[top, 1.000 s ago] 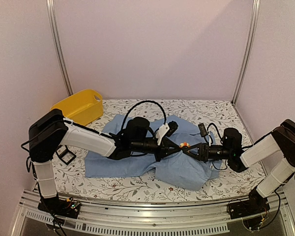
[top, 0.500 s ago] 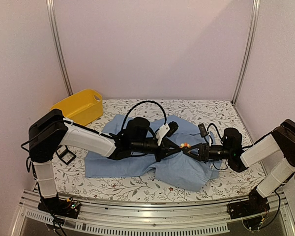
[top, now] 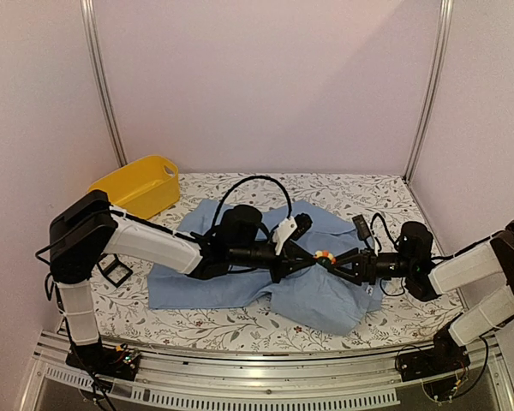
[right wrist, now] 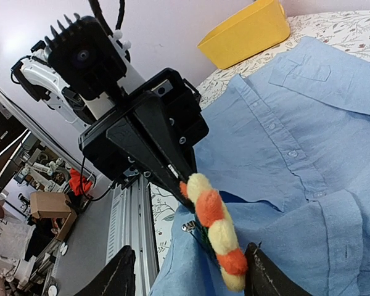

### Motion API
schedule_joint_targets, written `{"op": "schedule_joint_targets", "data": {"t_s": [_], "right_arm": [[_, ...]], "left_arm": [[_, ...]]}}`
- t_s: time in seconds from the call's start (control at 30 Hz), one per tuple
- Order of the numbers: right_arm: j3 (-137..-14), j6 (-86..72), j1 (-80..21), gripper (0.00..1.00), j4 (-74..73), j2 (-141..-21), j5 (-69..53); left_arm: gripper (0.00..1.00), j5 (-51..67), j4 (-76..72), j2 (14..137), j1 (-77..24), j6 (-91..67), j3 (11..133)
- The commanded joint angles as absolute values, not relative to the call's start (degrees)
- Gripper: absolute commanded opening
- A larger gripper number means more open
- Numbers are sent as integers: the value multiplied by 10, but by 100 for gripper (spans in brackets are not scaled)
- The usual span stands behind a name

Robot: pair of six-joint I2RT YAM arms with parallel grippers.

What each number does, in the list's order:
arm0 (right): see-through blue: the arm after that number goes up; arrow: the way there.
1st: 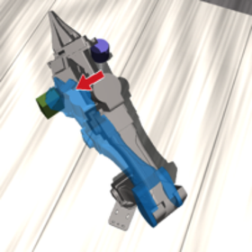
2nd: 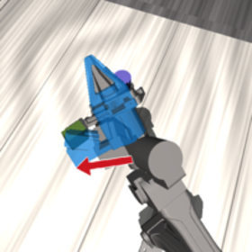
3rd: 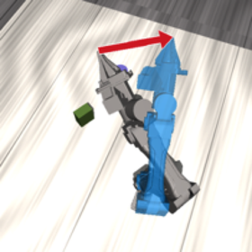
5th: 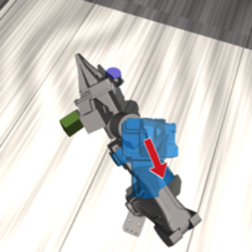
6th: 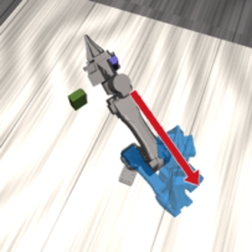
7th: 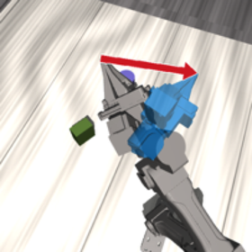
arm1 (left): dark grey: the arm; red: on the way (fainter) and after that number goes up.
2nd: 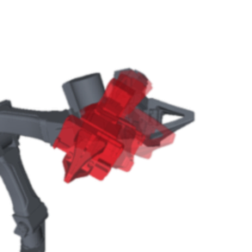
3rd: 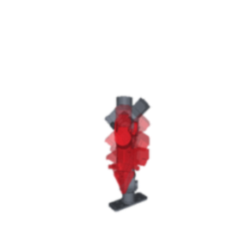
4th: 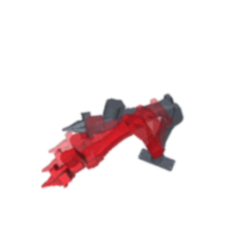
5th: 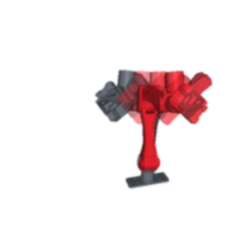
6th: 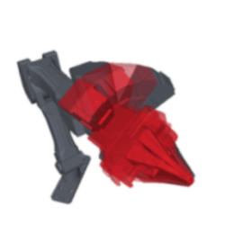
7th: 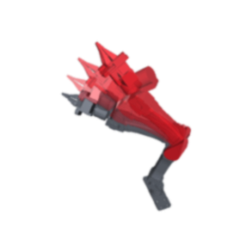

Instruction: Pin the brooch onto the clothing

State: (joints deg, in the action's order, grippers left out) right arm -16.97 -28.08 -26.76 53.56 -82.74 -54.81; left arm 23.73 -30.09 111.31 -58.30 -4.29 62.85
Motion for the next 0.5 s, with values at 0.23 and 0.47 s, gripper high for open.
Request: {"op": "schedule_joint_targets", "data": {"t_s": [0.23, 0.47], "right_arm": [[-176, -288, -198, 55, 461, -762, -482], [-234, -238, -198, 53, 249, -754, -303]], "left_arm": [[0, 207, -304, 1088, -594, 30, 606], [0, 191, -295, 1080, -612, 153, 585]]}}
